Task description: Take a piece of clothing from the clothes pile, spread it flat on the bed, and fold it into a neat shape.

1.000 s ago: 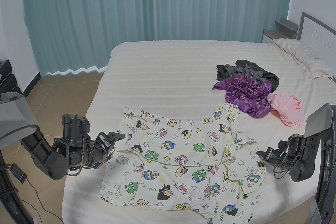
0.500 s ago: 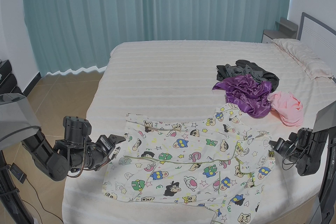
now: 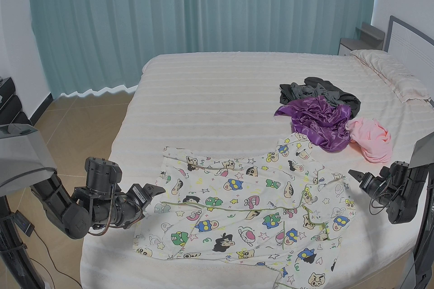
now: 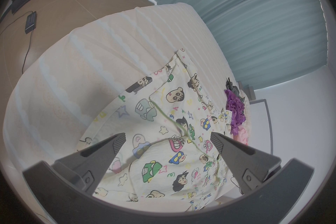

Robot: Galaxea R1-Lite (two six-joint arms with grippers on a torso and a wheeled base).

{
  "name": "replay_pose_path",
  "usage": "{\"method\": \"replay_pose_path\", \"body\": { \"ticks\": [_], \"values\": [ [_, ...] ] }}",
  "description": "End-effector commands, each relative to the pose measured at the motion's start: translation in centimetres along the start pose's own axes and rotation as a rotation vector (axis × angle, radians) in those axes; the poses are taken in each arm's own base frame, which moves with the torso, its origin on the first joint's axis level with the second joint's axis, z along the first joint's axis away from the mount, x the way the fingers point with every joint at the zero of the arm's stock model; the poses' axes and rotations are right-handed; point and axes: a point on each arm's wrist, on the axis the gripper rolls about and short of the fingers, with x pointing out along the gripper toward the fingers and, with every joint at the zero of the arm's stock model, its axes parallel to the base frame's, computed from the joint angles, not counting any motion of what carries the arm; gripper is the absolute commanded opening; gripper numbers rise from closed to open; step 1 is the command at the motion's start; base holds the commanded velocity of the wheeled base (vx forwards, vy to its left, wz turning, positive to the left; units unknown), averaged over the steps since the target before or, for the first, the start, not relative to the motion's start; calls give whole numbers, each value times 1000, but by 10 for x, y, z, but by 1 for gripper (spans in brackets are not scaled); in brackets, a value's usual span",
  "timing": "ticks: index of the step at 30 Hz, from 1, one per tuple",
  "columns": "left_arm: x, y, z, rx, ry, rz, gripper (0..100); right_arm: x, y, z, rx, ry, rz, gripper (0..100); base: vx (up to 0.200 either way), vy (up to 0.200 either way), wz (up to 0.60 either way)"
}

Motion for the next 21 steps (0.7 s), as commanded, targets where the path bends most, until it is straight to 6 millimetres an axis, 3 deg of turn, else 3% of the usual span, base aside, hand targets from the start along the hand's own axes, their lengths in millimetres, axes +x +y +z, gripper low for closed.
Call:
{"method": "replay_pose_path", "body": {
  "ticks": [1,6,9,13,19,21],
  "values": [
    [-3,8,-8,40,24,26,100,-26,30,-6,4,41,37,100,0,0,0],
    [-4,7,-16,53,49,30,100,-41,65,-34,81,130,39,100,0,0,0],
    [-3,5,-24,69,74,31,100,-42,72,-42,127,150,24,100,0,0,0],
    [-3,3,-31,70,88,31,100,-45,75,-51,131,189,23,100,0,0,0],
    [-1,4,-33,58,95,38,100,-54,76,-53,135,207,13,100,-200,0,0],
    [-1,3,-34,59,97,34,100,-54,76,-53,137,207,13,100,0,0,0]
  ]
}}
